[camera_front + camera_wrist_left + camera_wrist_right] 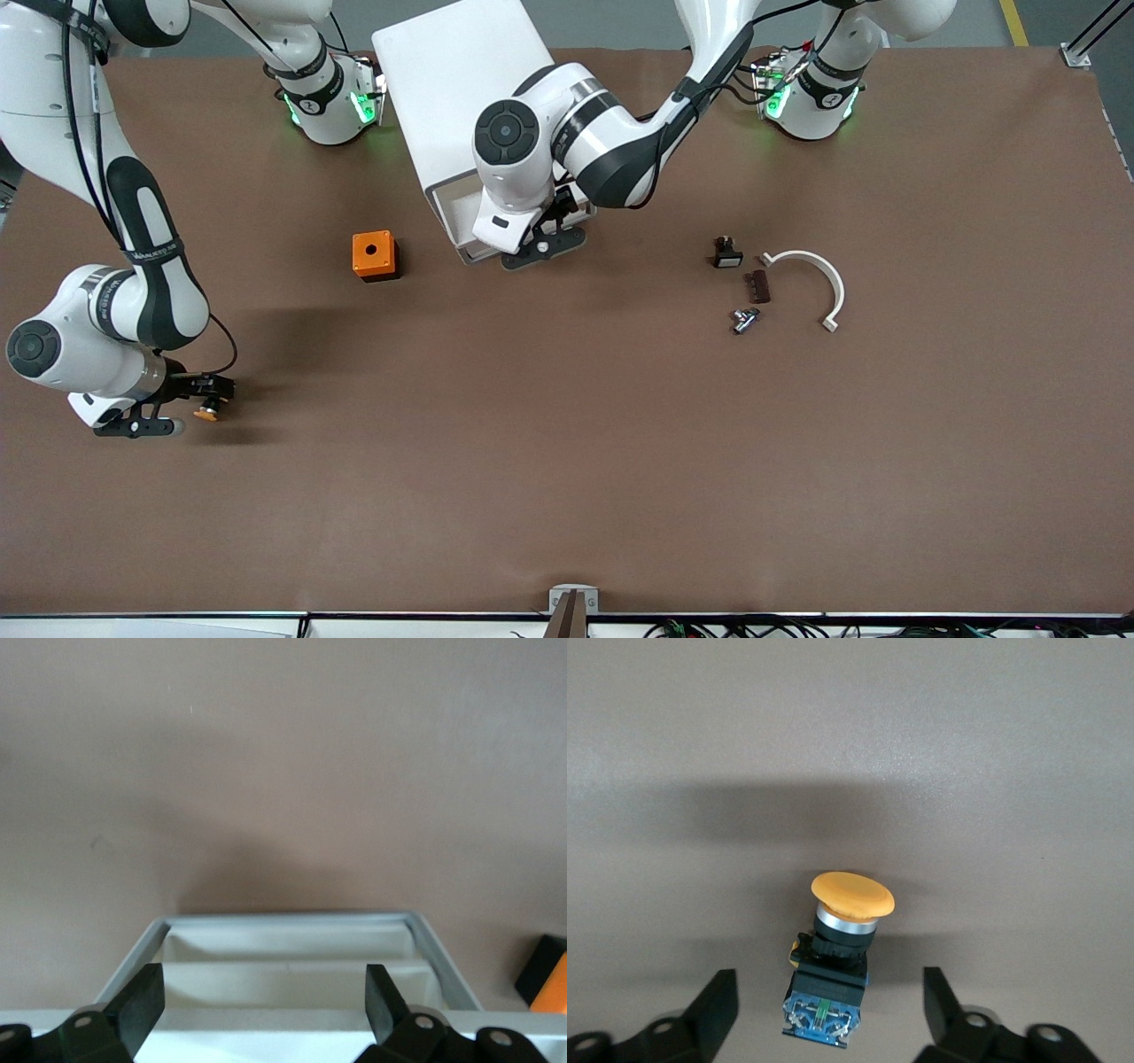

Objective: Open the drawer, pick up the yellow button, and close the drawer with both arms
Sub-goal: 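Lower the button onto the table and open the right gripper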

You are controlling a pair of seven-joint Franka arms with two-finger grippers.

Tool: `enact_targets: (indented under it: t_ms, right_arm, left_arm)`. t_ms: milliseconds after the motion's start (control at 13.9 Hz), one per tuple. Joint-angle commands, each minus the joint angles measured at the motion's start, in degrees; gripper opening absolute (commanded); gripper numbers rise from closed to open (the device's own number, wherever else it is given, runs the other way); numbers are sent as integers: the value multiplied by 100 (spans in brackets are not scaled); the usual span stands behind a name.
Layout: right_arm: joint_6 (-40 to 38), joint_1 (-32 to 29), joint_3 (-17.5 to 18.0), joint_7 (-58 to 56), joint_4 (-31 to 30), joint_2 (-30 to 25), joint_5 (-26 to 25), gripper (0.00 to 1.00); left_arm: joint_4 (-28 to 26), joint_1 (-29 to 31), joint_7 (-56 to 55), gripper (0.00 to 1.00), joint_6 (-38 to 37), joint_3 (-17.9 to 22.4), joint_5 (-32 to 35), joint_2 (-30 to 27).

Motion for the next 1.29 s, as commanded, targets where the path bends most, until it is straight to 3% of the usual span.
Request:
enact_targets:
  t_ms: [0, 358, 717, 1219]
  right_arm:
    - [-118, -26, 38, -38, 117, 33, 35, 100]
    - [-731, -9, 47, -29, 152, -344, 26, 100]
    - [-2673, 97, 56, 50, 933, -951, 35, 100]
    - [-4468, 159, 21, 156, 1163, -2409, 26, 100]
  left_arm:
    - [-84, -126, -55, 100, -170, 5, -326, -62]
    - [-92, -204, -47, 100, -258, 5, -625, -36]
    - [-128, -214, -55, 100, -249, 5, -1064, -9]
    - [-294, -178, -46, 100, -188, 5, -1662, 26]
